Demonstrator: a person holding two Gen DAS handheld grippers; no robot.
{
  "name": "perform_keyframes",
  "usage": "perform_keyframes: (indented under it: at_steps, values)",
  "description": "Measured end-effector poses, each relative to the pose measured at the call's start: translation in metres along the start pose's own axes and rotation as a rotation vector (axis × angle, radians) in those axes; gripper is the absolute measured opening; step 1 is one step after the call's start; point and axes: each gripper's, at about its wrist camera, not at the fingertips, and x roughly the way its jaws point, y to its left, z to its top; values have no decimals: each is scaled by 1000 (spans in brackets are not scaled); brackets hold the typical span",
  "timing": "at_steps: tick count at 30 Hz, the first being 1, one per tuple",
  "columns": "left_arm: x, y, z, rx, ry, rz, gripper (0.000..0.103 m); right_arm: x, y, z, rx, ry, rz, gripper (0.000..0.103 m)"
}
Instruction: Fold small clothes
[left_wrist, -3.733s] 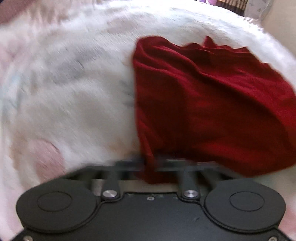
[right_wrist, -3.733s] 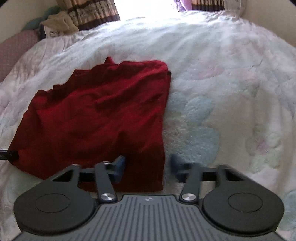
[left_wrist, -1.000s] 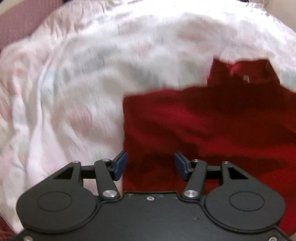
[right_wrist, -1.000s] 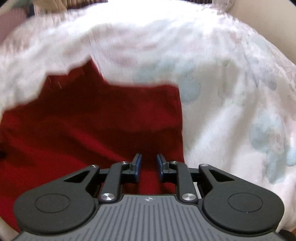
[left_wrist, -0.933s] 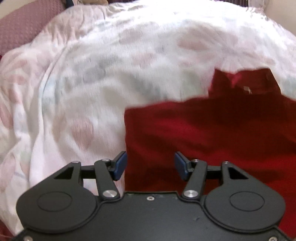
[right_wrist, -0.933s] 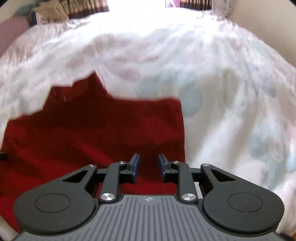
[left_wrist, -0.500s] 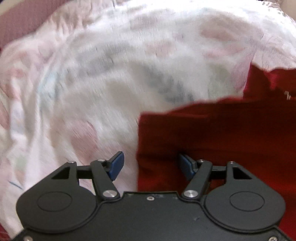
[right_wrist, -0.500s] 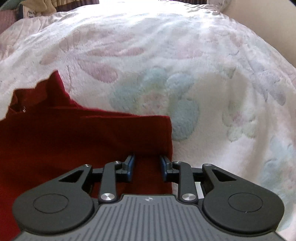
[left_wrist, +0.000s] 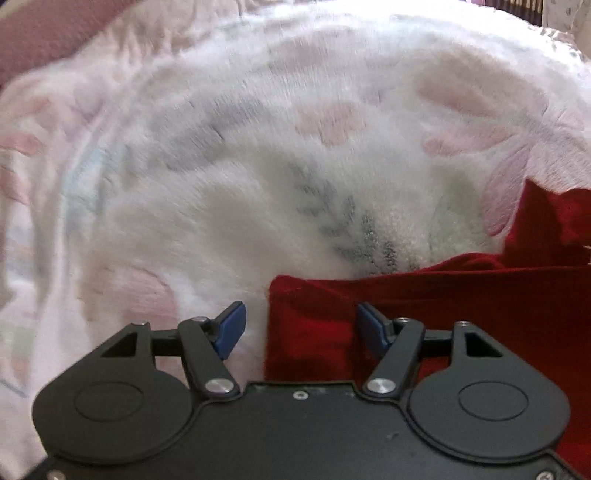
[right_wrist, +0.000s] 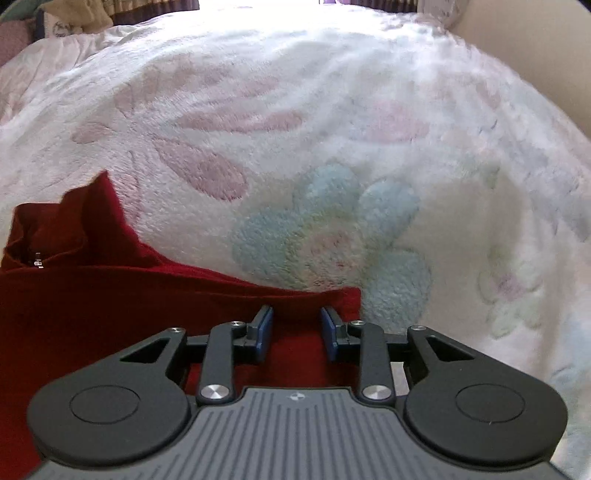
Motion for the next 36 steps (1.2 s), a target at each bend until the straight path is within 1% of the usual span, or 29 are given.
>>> perform_keyframes:
  at_steps: [2,4,7,8,10,11,12,13,14,15,17,19,20,21,23,25,26,28,29,31,33,35,36]
  values:
    - [-25,-2,-3,12,-22,-4,68,-17,0,-2,-9,-25,5,36]
    - [-51,3,-11,-14,-48,-36,68,-40,1,-5,5,-43,39,36]
    - [-83,-3,-31,-66,-59,-138,68,-72,10,-14,21,-66,123,36]
    - [-93,-9,-41,-70,-61,-171,68,-82,17,-19,14,-71,151,36]
    - [-98,-27,-57,-23,-56,-198,68,-98,30,-33,5,-86,199,40]
    - [-98,-40,-67,19,-43,-191,68,-101,35,-39,5,-85,215,42]
    - [-95,-52,-76,64,-20,-174,68,-101,41,-48,5,-76,230,49]
    - [-89,-63,-84,104,1,-159,68,-97,47,-55,7,-57,235,50]
    - [-81,-73,-92,144,20,-145,68,-91,52,-62,4,-29,234,50]
    - [-70,-80,-100,163,36,-122,70,-79,58,-70,-11,4,233,50]
    - [-63,-89,-110,180,10,-84,70,-56,66,-80,-37,39,194,50]
    - [-77,-89,-112,176,-10,-73,68,-52,74,-86,-83,-9,156,50]
    - [-86,-86,-111,155,-11,-84,68,-56,76,-84,-98,-8,142,50]
    - [-95,-82,-109,132,-12,-112,68,-62,78,-81,-106,-9,137,50]
    - [-115,-74,-108,95,-28,-176,68,-80,77,-80,-95,-18,160,50]
    - [-127,-72,-112,84,-26,-199,68,-99,74,-82,-55,-37,214,50]
    - [-131,-72,-117,82,-20,-202,68,-108,73,-85,-41,-36,243,50]
    - [-133,-73,-129,86,-8,-207,68,-116,74,-93,-33,-18,272,50]
    - [-127,-76,-135,98,14,-200,69,-119,74,-100,-33,-8,282,50]
    - [-107,-85,-147,140,55,-184,71,-118,76,-111,-44,8,278,56]
    - [-106,-88,-151,144,46,-176,70,-107,77,-118,-62,31,262,57]
    - [-120,-86,-146,139,33,-169,68,-102,79,-120,-63,46,260,57]
    - [-128,-85,-144,140,21,-164,68,-105,80,-119,-63,39,261,57]
